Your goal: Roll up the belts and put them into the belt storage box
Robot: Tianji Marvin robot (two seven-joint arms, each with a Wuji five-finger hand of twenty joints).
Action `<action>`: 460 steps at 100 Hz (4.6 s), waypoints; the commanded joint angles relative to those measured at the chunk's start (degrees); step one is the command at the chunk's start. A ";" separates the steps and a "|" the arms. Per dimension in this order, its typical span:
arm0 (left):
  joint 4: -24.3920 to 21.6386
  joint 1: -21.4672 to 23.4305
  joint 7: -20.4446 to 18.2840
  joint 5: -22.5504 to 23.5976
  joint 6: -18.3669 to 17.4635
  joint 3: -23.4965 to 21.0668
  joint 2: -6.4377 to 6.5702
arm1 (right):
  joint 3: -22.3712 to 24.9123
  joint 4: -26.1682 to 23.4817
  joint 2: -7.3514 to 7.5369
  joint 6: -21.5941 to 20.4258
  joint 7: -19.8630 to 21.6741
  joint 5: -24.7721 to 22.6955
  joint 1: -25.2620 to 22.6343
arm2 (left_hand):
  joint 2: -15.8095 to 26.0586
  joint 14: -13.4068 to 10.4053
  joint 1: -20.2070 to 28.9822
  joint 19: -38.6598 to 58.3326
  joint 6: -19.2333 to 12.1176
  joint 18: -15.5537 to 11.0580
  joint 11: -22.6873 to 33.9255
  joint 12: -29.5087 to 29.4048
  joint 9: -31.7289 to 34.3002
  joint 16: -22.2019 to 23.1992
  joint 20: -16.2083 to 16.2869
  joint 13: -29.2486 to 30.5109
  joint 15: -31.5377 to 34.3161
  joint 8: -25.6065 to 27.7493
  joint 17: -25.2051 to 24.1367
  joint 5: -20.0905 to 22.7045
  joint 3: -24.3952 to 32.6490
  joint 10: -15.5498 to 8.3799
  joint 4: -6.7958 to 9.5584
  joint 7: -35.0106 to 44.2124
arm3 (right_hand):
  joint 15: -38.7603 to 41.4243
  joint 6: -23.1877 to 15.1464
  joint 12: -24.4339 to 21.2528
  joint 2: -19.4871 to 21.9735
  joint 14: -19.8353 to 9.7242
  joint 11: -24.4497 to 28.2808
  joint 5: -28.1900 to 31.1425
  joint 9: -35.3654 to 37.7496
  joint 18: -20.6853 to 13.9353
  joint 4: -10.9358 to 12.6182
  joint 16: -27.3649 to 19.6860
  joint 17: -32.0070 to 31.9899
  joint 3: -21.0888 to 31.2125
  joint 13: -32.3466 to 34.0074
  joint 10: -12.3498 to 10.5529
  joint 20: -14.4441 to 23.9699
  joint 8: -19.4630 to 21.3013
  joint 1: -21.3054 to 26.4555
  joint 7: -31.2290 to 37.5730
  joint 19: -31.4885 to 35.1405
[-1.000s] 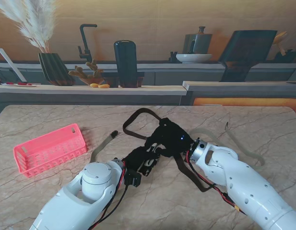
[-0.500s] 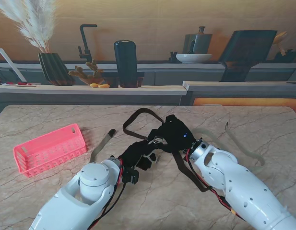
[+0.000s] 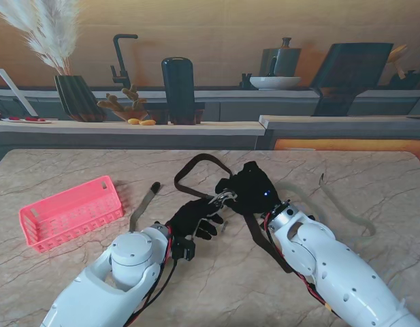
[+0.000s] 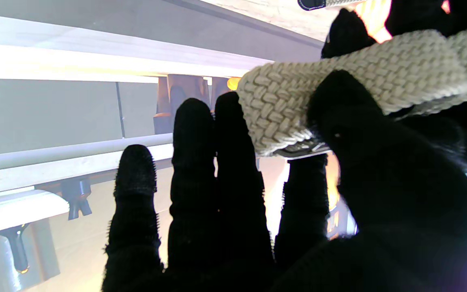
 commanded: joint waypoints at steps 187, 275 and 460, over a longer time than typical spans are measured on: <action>6.91 -1.13 25.29 5.48 -22.00 6.86 -7.21 | -5.79 0.60 -6.96 3.44 -0.78 19.16 -0.08 | 15.35 -13.97 8.10 -20.50 -8.46 -21.99 -7.89 -16.50 -23.53 -22.81 -13.86 -21.70 -26.04 -9.04 -9.87 -14.45 -16.99 -11.22 -3.37 -8.90 | 2.91 2.10 0.77 5.90 -1.42 7.61 5.52 1.28 2.03 2.57 -0.03 -2.49 -0.30 -0.29 0.57 -2.96 6.72 2.77 13.00 4.68; 2.82 0.61 11.26 3.43 -11.72 1.83 -2.74 | 8.26 -8.77 -1.30 -2.15 1.35 4.17 -9.46 | 0.31 -9.63 14.53 26.51 -5.40 -1.96 27.41 15.79 19.15 1.83 1.09 26.33 24.28 2.72 26.88 7.94 -6.18 -7.55 -3.80 23.69 | -12.95 -1.38 3.22 11.63 -1.49 -2.40 -26.31 -31.62 -0.55 8.86 -4.94 -5.49 -3.85 -13.04 1.37 0.82 24.34 -4.90 -13.05 -5.39; 3.39 -1.40 0.14 3.73 -9.11 3.72 -0.32 | -7.25 3.67 0.91 -11.90 5.71 -0.14 7.50 | -22.46 -14.95 -12.75 32.07 0.03 -1.75 30.16 15.82 22.25 -0.69 -9.44 31.53 30.15 -14.12 38.29 2.23 24.75 -10.94 -7.13 -6.61 | -9.98 -10.36 4.38 5.66 -4.15 -1.32 3.71 -2.97 -0.01 0.50 -3.02 -3.53 -1.64 -4.80 -5.74 0.90 7.84 -0.57 12.07 -5.88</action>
